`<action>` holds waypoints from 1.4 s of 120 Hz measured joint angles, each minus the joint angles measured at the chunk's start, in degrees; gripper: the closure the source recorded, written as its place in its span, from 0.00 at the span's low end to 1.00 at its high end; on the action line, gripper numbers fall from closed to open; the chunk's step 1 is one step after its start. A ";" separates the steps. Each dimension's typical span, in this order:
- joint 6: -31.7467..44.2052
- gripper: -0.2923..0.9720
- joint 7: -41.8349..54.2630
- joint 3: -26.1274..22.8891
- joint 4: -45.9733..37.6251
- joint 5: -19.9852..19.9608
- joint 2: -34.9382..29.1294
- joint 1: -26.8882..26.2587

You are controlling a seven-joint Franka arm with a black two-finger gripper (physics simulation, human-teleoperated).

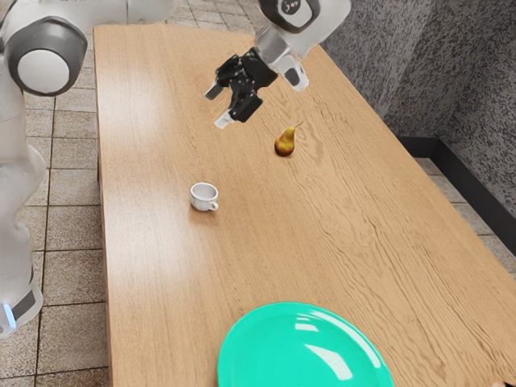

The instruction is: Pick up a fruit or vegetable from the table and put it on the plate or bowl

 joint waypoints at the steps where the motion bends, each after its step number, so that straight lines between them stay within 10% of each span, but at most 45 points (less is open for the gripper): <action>1: 1.37 0.23 0.02 0.12 -0.33 0.10 0.01 0.16; 38: 27.01 0.23 0.61 -0.06 -2.05 0.74 0.51 4.15; 127: 38.67 0.23 -0.69 0.36 -3.41 -1.29 4.66 1.87; 168: 84.90 0.23 0.72 0.58 -19.64 -12.04 6.73 3.68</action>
